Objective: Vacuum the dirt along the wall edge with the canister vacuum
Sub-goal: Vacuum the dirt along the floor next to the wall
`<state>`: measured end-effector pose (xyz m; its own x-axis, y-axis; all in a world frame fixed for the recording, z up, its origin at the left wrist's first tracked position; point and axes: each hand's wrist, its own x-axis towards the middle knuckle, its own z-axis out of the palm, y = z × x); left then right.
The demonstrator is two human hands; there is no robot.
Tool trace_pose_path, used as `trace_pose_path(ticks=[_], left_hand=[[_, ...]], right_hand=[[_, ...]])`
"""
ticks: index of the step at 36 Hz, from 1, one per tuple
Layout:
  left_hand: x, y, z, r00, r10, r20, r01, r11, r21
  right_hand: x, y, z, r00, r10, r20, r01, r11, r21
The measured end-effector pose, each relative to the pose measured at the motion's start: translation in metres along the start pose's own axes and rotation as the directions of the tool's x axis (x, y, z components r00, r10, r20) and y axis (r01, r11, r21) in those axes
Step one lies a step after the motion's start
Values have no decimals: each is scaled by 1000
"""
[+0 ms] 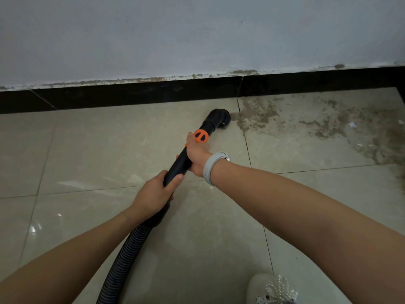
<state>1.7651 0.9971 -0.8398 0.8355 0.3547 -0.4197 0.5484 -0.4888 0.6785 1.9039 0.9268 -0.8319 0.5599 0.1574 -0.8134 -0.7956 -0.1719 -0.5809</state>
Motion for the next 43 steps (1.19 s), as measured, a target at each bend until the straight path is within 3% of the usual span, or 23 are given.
trace_pose_path(ticks=[4, 15, 21, 26, 43], left_hand=[[10, 4, -3, 1000, 12, 24, -12, 1000, -11], [30, 14, -2, 997, 37, 66, -34, 999, -43], [35, 25, -1, 994, 39, 98, -34, 998, -52], [38, 34, 1, 992, 40, 117, -35, 998, -48], [30, 38, 2, 987, 62, 149, -64, 998, 9]], right_hand=[[5, -10, -1, 1000, 18, 26, -19, 998, 60], [18, -25, -8, 1000, -13, 17, 14, 1000, -15], [19, -31, -13, 992, -126, 11, 125, 992, 32], [18, -37, -23, 1000, 5, -30, -4, 1000, 31], [-7, -34, -39, 999, 52, 4, -53, 991, 121]])
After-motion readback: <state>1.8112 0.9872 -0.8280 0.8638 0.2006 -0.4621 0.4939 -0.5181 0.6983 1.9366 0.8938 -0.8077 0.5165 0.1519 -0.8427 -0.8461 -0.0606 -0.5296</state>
